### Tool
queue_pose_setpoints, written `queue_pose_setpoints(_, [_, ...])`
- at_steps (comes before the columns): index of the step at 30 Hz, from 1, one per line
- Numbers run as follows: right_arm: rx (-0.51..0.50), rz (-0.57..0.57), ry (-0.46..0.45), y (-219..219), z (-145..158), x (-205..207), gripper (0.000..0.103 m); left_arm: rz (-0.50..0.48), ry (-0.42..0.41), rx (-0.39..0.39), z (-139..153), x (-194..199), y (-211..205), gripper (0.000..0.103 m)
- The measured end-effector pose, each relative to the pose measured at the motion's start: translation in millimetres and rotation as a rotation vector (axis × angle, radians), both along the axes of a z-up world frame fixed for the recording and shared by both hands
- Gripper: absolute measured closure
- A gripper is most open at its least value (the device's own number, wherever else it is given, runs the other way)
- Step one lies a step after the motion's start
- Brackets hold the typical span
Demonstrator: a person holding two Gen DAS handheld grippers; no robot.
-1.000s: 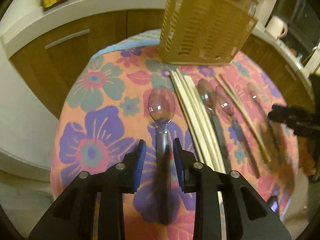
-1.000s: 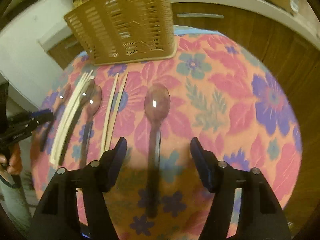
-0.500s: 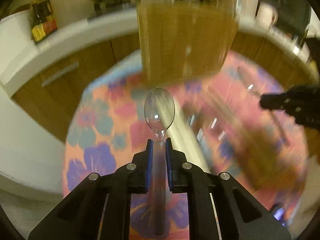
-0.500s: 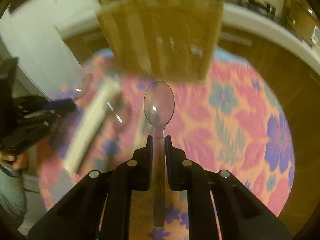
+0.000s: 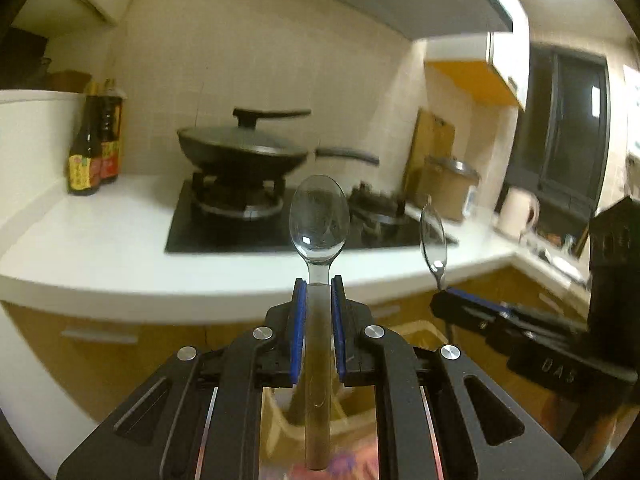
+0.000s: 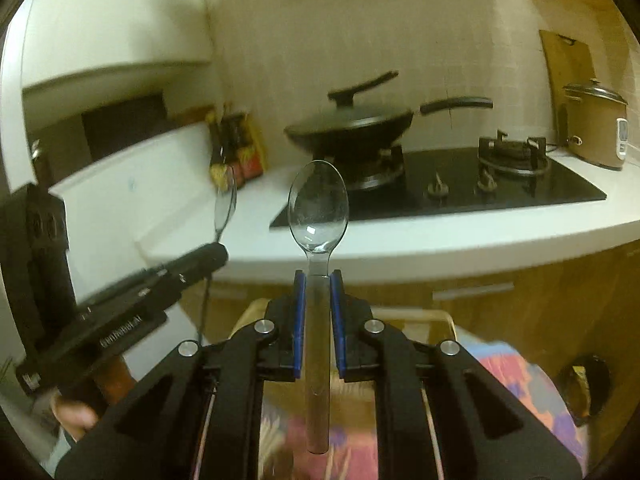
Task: Organize utensils
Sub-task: 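Open the left tool to drop its spoon into the basket while the right tool releases its spoon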
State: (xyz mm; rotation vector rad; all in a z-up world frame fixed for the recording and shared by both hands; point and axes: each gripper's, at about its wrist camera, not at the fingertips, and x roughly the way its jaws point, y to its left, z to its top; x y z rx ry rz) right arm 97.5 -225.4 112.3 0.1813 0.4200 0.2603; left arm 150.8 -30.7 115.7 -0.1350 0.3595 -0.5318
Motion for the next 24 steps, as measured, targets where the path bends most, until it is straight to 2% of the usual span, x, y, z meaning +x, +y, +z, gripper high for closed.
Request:
queue_pose_setpoints(3, [-0.013, -0.04, -0.052, 2.2, -4.9, 15.1, 0.093, 0.048, -0.032, -0.026, -6.4, 15.6, -0.2, 0.093])
queue_pose_setpoints(9, [-0.03, -0.1, -0.09, 1.0, -19.7, 31.6, 0.093, 0.062, -0.063, -0.069, -23.9, 30.5, 1.7, 0.093])
queue_pose_setpoints(21, [-0.109, -0.148, -0.15, 16.9, -32.1, 36.7, 0.094, 0.092, -0.112, -0.036, -33.1, 26.7, -4.3, 0.093])
queue_pose_setpoints(24, [-0.064, -0.109, -0.127, 12.4, -40.1, 33.6, 0.092, 0.089, -0.114, -0.027, -39.7, 20.9, -4.5, 0.092])
